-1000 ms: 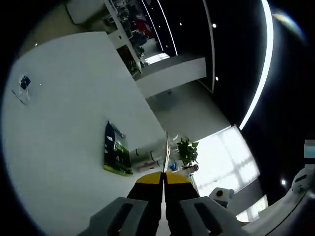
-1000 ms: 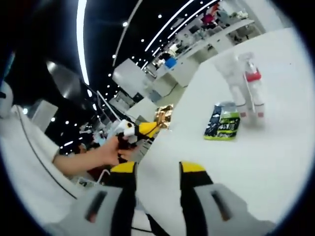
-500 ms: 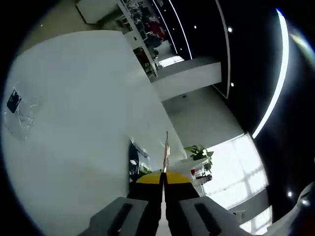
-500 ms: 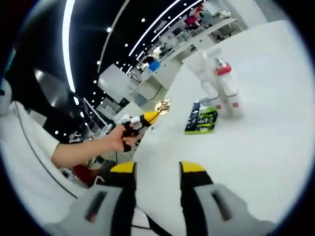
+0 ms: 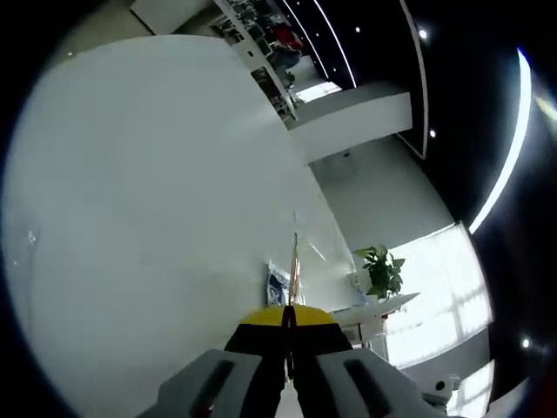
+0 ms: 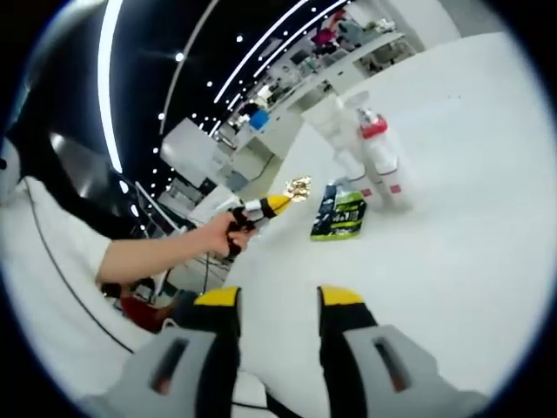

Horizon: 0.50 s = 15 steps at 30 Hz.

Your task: Arrange the skincare products in the storage area until every visible bottle or jar stands upright without overlapping.

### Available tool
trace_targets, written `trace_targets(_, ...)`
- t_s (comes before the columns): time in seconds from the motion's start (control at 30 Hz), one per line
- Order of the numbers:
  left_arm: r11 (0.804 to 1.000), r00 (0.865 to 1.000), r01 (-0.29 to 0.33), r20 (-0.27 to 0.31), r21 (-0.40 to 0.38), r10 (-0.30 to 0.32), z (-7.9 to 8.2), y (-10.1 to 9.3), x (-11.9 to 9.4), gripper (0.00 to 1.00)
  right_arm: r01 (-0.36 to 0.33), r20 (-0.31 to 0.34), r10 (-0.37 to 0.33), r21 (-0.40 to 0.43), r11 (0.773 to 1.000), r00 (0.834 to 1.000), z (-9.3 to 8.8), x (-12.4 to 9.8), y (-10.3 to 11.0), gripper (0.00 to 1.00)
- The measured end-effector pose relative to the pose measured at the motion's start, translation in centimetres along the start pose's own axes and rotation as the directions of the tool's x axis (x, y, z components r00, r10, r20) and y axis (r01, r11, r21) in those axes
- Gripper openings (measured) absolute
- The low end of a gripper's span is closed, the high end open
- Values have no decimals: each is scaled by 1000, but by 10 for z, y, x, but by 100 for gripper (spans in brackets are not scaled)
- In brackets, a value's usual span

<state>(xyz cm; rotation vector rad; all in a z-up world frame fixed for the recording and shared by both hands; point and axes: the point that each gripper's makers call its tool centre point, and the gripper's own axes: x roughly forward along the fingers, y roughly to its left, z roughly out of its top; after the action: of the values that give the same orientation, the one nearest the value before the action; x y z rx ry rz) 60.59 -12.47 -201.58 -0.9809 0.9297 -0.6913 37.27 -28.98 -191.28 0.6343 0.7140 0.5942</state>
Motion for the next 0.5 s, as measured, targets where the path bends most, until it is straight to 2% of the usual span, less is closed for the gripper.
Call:
trace_targets(0.1,1000,1000,-20,-19,-6,20,3,9,4,0,9,-5,-9,7,1000,1000,-1,0,-2,33)
trace_targets(0.23,998,997,-57,-44,-26,55,-5,13,9,0,27,-12,-27,19,999,1000,-2,0,-6,33)
trace_targets(0.5,994,994,-97,-55,-43,94,-2,23,18,0,44,-16,-44,36,998,999,-4,-1,-10,33)
